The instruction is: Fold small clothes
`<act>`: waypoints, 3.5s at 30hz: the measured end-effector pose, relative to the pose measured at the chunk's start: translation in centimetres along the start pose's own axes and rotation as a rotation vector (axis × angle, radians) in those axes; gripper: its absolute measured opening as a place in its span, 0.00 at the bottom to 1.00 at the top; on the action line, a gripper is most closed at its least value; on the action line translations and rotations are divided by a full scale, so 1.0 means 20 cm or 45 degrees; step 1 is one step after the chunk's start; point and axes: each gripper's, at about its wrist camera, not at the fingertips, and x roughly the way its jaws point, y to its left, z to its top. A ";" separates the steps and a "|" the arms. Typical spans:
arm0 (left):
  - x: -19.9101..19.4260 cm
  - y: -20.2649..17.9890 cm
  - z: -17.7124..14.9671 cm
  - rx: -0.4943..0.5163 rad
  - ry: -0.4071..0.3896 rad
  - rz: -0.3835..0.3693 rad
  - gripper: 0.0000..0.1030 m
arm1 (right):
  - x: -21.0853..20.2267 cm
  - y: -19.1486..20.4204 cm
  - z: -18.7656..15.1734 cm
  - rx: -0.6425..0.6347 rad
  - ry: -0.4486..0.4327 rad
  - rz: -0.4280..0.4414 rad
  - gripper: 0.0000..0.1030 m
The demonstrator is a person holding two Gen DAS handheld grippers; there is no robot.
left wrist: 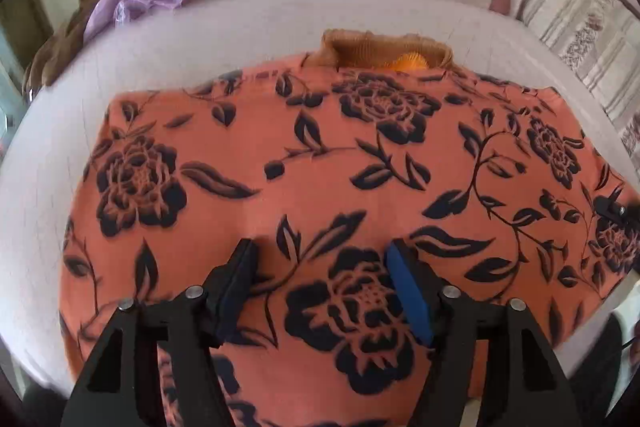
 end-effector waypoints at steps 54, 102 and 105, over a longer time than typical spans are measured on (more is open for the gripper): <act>-0.04 0.68 0.51 -0.241 0.074 -0.575 0.14 | 0.20 1.41 -0.98 -1.197 0.210 0.175 0.19; -0.43 1.02 -0.01 -0.499 0.098 -0.689 0.44 | -0.28 0.64 -0.88 -0.582 0.293 0.496 0.82; -0.43 0.99 0.00 -0.495 0.087 -0.650 0.59 | -0.27 0.48 -0.77 -0.409 0.307 0.482 0.83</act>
